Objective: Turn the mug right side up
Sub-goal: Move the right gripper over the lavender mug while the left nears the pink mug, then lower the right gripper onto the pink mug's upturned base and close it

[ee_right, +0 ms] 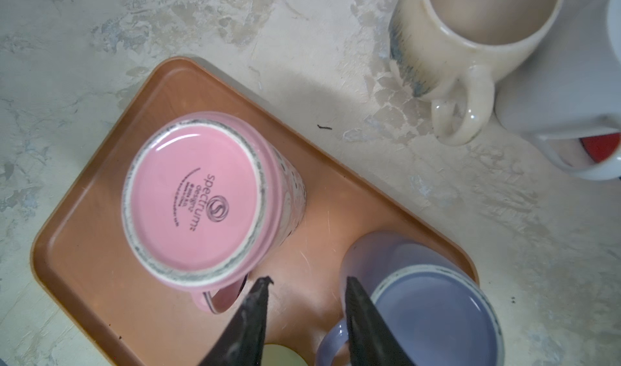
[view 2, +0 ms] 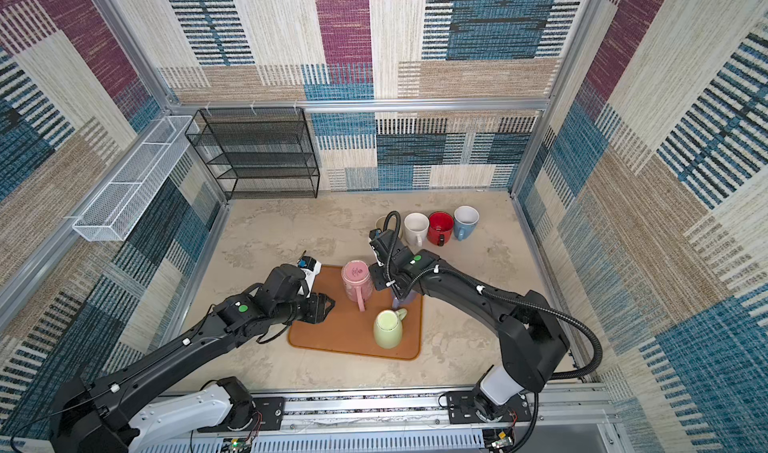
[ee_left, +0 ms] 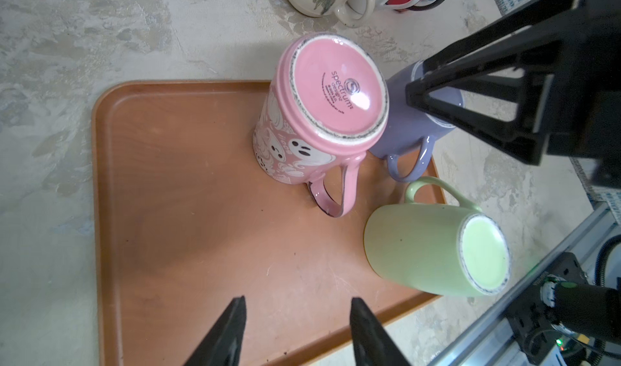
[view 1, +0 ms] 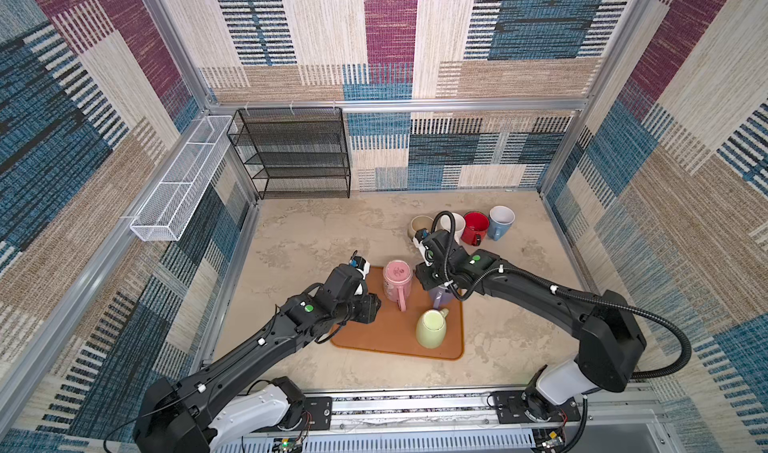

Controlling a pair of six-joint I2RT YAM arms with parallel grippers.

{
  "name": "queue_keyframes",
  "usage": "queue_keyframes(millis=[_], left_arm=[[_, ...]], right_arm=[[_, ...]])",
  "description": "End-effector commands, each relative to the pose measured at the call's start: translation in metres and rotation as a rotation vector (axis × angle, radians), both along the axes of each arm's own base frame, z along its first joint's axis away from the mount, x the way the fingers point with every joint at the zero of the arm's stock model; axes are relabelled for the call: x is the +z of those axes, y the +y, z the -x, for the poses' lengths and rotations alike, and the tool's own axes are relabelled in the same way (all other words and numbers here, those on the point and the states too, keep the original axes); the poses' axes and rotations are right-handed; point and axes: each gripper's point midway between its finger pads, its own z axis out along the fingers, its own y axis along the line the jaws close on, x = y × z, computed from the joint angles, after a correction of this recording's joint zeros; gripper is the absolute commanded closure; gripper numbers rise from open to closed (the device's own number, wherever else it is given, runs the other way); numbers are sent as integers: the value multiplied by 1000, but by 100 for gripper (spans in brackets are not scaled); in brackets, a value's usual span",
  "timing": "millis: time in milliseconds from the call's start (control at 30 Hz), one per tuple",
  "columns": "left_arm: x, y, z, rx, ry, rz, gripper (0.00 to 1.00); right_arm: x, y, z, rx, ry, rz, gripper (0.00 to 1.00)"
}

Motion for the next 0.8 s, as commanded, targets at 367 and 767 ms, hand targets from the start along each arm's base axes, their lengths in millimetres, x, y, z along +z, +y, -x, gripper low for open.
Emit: queue_keyframes(millis=[367,767], left_arm=[[6,29,2,93,-88,-25,42],[0,37,10,112,-94,-10,42]], right_arm=[[-11,43,33,-13,59,-39,55],[-49,54,26,-26,96,47,54]])
